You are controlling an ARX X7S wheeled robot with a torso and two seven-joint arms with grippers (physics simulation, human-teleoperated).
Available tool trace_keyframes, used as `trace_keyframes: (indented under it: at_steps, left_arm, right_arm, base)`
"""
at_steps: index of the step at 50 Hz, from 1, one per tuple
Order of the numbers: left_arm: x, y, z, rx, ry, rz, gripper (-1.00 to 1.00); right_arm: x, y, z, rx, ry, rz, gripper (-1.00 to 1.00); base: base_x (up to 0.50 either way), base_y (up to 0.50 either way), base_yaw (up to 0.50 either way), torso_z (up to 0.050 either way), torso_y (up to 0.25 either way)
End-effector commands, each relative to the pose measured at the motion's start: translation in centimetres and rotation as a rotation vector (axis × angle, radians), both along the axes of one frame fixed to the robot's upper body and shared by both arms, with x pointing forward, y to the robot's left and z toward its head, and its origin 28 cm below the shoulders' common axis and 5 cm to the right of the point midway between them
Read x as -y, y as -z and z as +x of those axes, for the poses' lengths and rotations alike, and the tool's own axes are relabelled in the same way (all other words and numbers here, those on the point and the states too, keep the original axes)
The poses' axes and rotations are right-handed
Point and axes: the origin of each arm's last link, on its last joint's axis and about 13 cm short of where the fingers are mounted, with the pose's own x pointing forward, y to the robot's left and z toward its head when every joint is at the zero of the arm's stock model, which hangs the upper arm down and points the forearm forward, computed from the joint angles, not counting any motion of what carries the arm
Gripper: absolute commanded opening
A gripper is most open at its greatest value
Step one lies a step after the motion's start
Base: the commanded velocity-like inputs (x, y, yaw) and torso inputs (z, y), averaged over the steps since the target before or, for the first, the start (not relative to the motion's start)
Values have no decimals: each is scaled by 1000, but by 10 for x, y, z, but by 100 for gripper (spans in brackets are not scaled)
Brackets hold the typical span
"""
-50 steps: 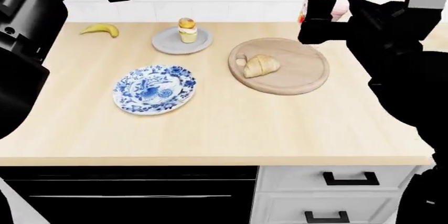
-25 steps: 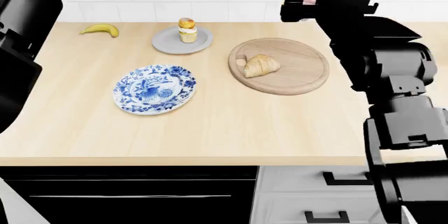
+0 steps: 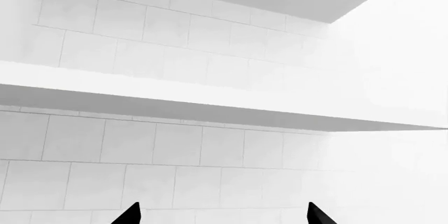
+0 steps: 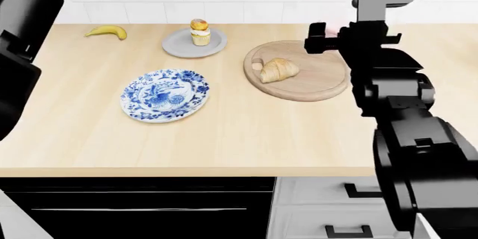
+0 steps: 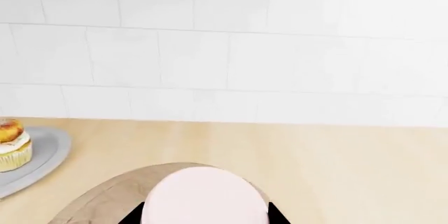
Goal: From the different types of pastries on the counter, select a croissant and place it on the cutting board. Then retrieve a jar of jam from the cabinet and place it alongside the croissant on the cutting board.
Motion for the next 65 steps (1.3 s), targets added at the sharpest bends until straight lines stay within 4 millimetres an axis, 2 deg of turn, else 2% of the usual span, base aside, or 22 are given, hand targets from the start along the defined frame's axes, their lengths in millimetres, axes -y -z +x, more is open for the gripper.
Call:
trace_keyframes:
  at_steps: [1, 21, 48, 49, 65]
  left_arm:
    - [0, 0, -1, 8, 2, 3, 100]
    - [-2, -1, 1, 12, -2, -5, 100]
    - [-2, 1, 0, 8, -9, -12, 100]
    - [-3, 1, 0, 9, -8, -17, 100]
    - [-4, 2, -1, 8, -8, -25, 100]
  right_arm:
    - [3, 6, 0, -5, -10, -59, -100]
    - [0, -2, 1, 6, -26, -67, -100]
    - [1, 1, 0, -10, -26, -70, -100]
    - [1, 0, 0, -11, -26, -70, 100]
    - [0, -2, 0, -8, -26, -68, 100]
  base:
    - [0, 0, 0, 0, 0]
    - [0, 0, 0, 1, 1]
    - [0, 0, 0, 0, -95]
    - [0, 0, 0, 0, 0]
    - [0, 0, 0, 0, 0]
